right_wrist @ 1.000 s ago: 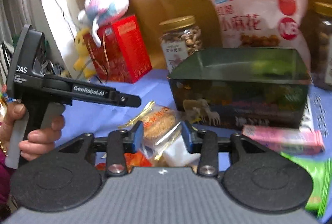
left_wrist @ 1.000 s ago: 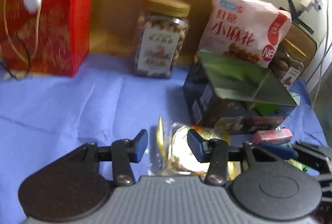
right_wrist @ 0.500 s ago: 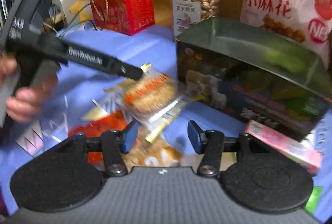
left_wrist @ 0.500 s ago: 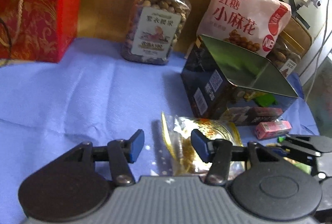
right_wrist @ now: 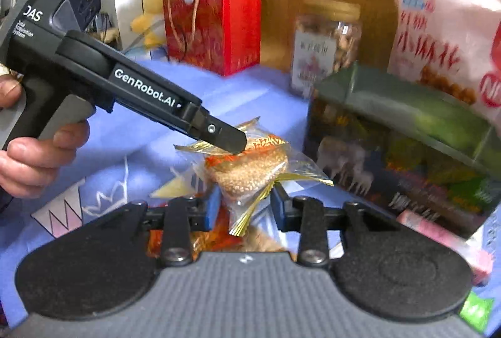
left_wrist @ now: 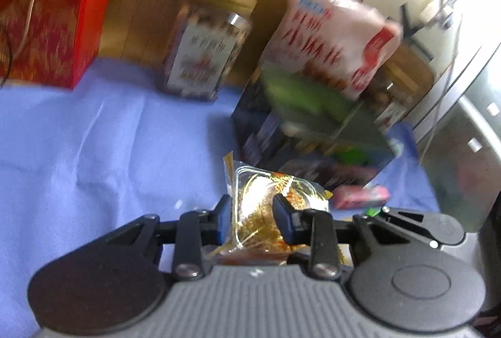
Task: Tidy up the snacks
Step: 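Carry the golden packet into the dark tin and open the left gripper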
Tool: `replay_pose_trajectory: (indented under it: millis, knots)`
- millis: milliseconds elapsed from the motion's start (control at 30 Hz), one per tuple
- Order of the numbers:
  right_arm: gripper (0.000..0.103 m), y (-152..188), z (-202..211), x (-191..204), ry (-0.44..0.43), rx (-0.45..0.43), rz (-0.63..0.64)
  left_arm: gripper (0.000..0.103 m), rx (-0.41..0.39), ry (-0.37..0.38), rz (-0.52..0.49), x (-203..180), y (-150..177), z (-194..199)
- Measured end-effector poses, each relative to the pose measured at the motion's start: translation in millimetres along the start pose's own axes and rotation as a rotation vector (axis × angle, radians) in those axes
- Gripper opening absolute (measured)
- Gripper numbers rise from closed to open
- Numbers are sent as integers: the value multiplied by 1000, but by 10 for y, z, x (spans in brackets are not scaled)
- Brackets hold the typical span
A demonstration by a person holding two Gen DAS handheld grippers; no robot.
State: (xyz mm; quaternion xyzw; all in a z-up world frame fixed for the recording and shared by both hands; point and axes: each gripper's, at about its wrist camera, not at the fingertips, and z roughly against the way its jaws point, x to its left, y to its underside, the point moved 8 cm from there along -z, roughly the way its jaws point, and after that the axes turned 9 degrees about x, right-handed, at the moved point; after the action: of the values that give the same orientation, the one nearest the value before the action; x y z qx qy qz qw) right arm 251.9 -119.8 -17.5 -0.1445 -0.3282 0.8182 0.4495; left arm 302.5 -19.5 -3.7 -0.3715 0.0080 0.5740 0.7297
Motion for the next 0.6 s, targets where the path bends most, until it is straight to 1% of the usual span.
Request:
replay_pose_trajectory:
  millis: [67, 133, 200, 267, 333, 400, 467, 533, 600]
  knots:
    - [37, -107, 178, -53, 11, -57, -5, 28, -48, 13, -28, -156, -157, 133]
    - [37, -260, 316, -146, 35, -108, 3, 28, -89, 11, -72, -335, -342, 196]
    - [37, -404, 426, -290, 68, -145, 9, 28, -120, 0, -106, -499, -544, 181]
    - [37, -537, 474, -479, 94, -159, -2, 29, -137, -11, -135, -628, -730, 78]
    - [37, -613, 479, -665, 123, -158, -15, 29, -137, -22, -147, -706, -870, -84]
    - [38, -672, 401, -854, 146, -133, -24, 30, -127, -45, -148, -742, -972, -277]
    - [38, -699, 273, -1033, 164, -107, -47, 27, -109, -77, -141, -719, -1004, -469]
    - [41, -688, 148, -1135, 180, -83, -74, 27, -92, -92, -138, -692, -999, -615]
    - [41, -635, 117, -1217, 200, -88, -89, 27, -84, -119, -136, -687, -994, -717]
